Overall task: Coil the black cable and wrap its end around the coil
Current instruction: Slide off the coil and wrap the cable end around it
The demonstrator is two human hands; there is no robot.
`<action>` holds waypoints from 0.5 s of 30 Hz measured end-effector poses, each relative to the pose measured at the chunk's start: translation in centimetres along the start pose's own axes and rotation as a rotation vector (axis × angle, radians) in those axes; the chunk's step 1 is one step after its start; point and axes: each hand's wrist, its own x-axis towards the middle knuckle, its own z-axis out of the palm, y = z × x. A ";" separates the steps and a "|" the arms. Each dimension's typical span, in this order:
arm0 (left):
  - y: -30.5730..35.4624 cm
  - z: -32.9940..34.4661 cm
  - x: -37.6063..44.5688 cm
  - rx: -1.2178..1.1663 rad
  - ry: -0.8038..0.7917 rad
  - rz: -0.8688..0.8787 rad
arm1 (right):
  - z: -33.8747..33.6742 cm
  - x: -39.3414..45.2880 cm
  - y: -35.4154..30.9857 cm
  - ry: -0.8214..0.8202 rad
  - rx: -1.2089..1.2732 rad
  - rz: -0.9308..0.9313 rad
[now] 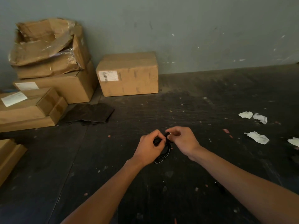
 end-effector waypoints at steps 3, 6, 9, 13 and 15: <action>0.2 -0.1 0.3 0.007 -0.025 -0.018 | 0.1 0.1 0.0 0.019 -0.013 0.016; 0.6 -0.2 0.7 -0.033 -0.019 -0.054 | 0.1 0.5 0.1 0.109 -0.038 -0.010; 0.8 -0.3 1.0 -0.138 0.015 -0.110 | 0.1 1.0 0.1 0.187 -0.001 -0.006; 0.2 -0.4 0.7 -0.273 0.063 -0.207 | -0.8 2.1 0.0 0.259 0.206 0.095; -0.1 -0.2 0.4 -0.458 0.092 -0.302 | -1.3 2.5 0.1 0.288 0.346 0.162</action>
